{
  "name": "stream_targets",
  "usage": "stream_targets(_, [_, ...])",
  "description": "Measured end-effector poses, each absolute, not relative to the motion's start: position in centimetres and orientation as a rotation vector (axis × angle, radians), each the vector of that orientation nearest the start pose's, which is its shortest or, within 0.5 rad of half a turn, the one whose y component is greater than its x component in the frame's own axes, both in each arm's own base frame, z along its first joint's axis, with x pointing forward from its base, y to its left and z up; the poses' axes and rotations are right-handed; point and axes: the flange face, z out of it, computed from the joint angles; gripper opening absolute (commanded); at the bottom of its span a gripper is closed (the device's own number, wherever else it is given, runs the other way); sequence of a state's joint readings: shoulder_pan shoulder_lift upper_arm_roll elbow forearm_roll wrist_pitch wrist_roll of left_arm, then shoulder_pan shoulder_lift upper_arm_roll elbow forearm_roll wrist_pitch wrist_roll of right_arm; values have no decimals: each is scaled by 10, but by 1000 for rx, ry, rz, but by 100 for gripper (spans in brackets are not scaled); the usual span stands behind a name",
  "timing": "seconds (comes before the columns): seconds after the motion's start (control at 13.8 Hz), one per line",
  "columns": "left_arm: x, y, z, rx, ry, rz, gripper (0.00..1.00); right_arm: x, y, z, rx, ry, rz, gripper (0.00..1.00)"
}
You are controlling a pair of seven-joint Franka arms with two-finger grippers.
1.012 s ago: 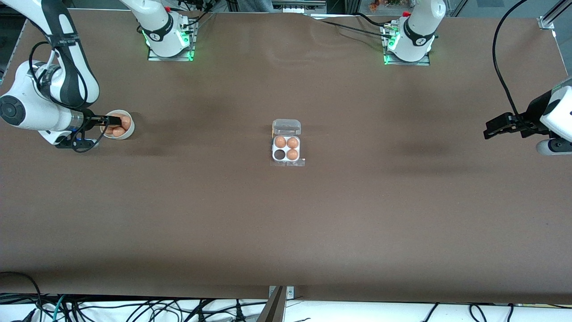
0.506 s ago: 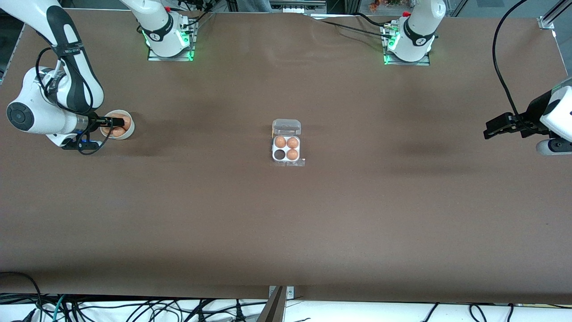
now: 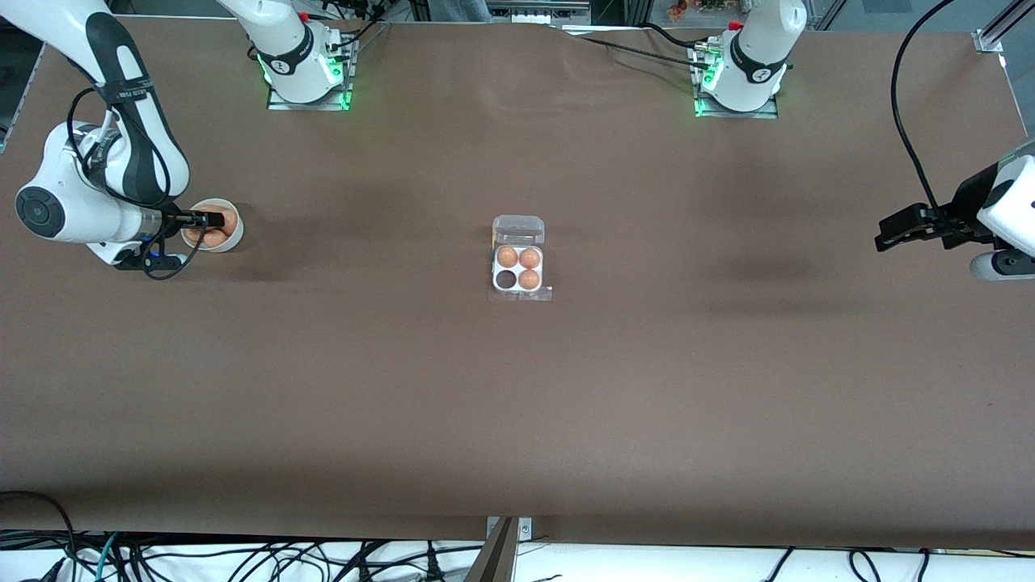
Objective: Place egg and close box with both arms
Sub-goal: 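Lower the right gripper and grasp one brown egg from the bowl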
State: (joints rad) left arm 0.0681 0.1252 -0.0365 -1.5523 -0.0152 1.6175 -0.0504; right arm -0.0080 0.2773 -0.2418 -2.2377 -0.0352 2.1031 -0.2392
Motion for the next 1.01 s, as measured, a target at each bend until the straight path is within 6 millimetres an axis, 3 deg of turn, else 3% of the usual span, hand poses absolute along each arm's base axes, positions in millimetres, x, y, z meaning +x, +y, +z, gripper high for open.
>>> stream_targets(0.58, [593,18,565,-3157,-132,95,100,477,-128,216,-3056,-15,680,43])
stream_targets(1.01, [593,18,565,-3157,-131,95,100,477,-127,216,-3051,-14,693,39])
